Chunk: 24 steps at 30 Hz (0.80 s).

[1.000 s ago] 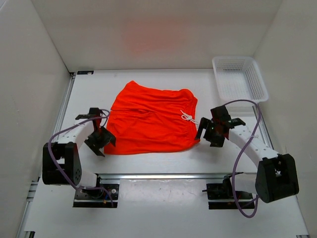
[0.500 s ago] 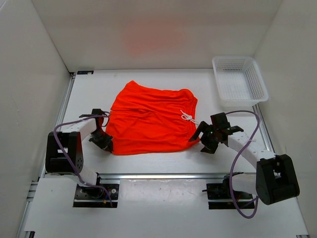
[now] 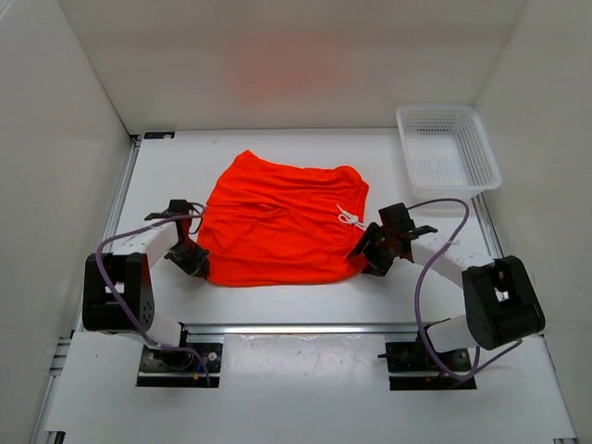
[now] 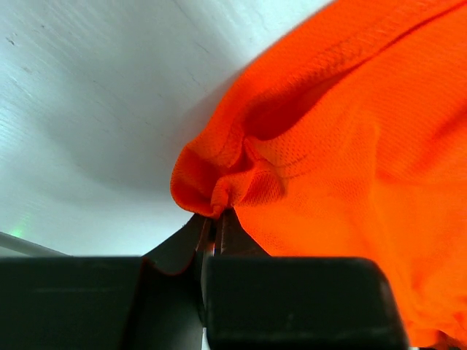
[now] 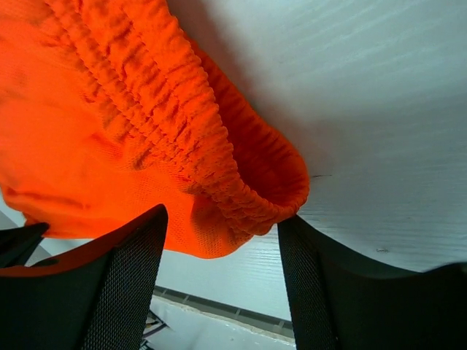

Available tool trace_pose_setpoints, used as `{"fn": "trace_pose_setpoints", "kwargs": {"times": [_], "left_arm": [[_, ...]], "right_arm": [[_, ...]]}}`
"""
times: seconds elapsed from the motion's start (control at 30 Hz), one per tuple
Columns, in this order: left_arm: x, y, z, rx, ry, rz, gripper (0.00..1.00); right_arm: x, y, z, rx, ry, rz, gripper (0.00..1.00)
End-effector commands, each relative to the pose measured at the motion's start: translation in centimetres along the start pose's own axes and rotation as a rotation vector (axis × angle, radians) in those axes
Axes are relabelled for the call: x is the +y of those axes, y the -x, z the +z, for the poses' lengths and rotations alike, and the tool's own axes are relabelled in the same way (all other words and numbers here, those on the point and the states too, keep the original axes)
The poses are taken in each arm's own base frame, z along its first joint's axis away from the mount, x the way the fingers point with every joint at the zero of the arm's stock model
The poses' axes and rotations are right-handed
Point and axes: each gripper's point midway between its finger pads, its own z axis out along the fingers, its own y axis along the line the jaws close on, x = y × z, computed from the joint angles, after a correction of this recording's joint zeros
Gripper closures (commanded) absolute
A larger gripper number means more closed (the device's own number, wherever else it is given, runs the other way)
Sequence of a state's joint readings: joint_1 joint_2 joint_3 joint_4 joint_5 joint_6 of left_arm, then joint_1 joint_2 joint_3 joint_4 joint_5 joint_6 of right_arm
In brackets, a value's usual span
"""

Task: Fold and stack the shorts
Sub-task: Fold the shorts

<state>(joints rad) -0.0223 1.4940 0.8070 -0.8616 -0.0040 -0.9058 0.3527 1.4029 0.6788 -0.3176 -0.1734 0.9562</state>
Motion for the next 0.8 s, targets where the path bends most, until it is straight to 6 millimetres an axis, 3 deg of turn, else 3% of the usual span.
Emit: {"fn": "trace_pose_setpoints", "kwargs": {"times": [0.0,0.07,0.2,0.4,0.53,0.67,0.7,0.77], "left_arm": [[-1.0,1.3,-1.5,-0.082,-0.069,0.004,0.90],[-0.9,1.4,-1.7,-0.096,-0.072,0.004,0.90],[-0.8,1.0,-2.0,-0.096,-0.093,0.004,0.90],[0.6,0.4,-3.5,-0.137,-0.131,-0.008,0.90],[-0.2,1.2,-7.0,-0.230,-0.181,0.021,0.90],[-2.5,3.2,-10.9,-0.307,-0.239,0.061,0.90],[-4.0,4.4,-13.1,-0.349,-0.286,0.076,0.90],[-5.8,5.7,-14.1,-0.361,-0.294,0.095,0.90]], "right_arm": [[0.1,0.0,0.6,-0.029,-0.029,0.027,0.34],[-1.0,-0.2,1.7,-0.028,-0.073,0.026,0.35],[-1.6,0.6,2.0,-0.060,-0.137,-0.010,1.00],[-3.6,-0.2,-1.8,-0.119,-0.161,-0.057,1.00],[-4.9,-1.4,-4.4,-0.114,-0.182,-0.090,1.00],[-5.8,-1.7,-6.8,-0.125,-0.221,-0.126,1.00],[-5.7,-1.4,-7.2,-0.143,-0.226,-0.128,1.00],[-5.0,-0.6,-8.0,-0.173,-0.227,-0.130,1.00]]}}
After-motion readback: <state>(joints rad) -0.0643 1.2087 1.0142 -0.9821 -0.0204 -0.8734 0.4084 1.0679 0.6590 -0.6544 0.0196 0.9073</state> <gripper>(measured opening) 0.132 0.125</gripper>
